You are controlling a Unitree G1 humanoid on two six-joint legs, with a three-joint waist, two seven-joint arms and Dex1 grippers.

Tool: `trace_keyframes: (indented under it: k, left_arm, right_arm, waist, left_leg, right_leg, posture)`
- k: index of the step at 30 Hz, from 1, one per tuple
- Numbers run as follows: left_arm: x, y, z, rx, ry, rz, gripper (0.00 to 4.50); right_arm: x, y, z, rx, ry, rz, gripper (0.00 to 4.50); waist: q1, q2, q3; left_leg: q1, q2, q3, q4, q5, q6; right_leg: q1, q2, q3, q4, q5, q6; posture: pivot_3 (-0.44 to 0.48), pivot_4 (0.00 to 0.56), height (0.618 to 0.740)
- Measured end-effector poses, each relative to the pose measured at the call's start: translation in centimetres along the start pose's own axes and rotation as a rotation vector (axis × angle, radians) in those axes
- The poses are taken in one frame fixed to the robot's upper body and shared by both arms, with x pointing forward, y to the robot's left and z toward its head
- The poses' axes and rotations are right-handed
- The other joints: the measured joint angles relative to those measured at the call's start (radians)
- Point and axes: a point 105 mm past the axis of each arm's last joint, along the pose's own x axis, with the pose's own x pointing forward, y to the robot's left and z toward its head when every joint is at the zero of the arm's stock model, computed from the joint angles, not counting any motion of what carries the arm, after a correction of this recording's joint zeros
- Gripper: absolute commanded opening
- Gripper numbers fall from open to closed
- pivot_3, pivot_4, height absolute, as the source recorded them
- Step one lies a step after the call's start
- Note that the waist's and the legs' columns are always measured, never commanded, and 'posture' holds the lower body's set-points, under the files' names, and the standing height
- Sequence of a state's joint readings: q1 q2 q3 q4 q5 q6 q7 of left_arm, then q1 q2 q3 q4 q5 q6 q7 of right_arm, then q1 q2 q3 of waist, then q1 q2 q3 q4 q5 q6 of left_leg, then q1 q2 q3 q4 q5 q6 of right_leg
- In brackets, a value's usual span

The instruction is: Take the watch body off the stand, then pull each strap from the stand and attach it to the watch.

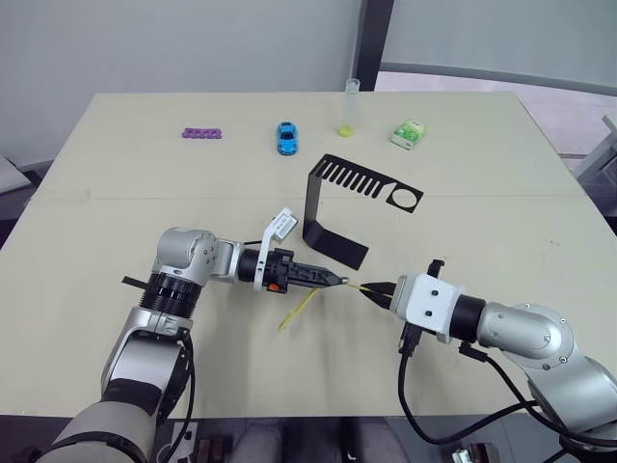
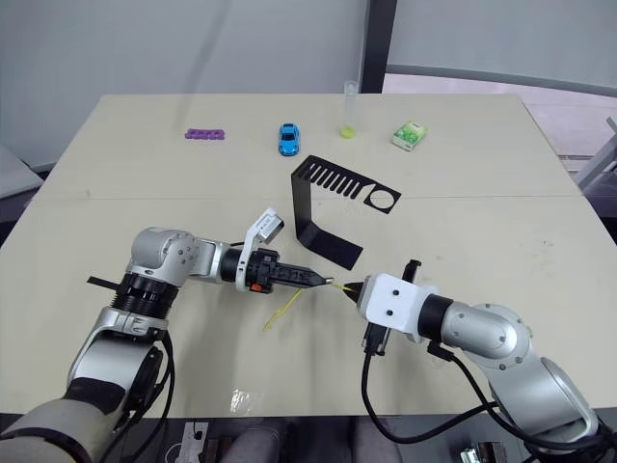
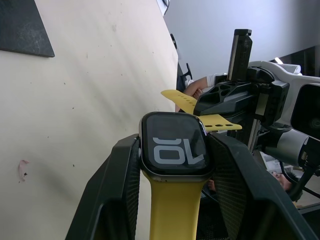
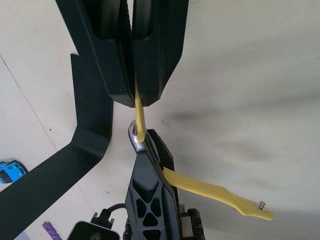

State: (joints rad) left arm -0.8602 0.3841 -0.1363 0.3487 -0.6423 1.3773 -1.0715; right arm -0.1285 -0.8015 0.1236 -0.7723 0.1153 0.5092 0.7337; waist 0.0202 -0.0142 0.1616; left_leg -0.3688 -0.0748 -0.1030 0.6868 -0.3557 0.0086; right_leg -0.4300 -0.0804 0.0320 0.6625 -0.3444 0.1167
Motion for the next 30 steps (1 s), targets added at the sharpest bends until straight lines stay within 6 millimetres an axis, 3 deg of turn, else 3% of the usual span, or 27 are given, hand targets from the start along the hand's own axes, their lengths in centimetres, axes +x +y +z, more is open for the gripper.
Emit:
trace_keyframes:
  k: [30]
  left_arm:
    - [0.32, -0.03, 0.04, 0.003, -0.002, -0.005, 1.58]
  right_arm:
    - [-0.33, -0.4, -0.1, 0.007, 0.014, -0.011, 0.0]
  waist:
    - [0.0, 0.0, 0.0]
  left_leg:
    - [0.0, 0.0, 0.0, 0.0, 0.0, 0.0]
  right_leg:
    - [0.0, 0.0, 0.0, 0.0, 0.0, 0.0]
  posture:
    - [0.0, 0.15, 0.74]
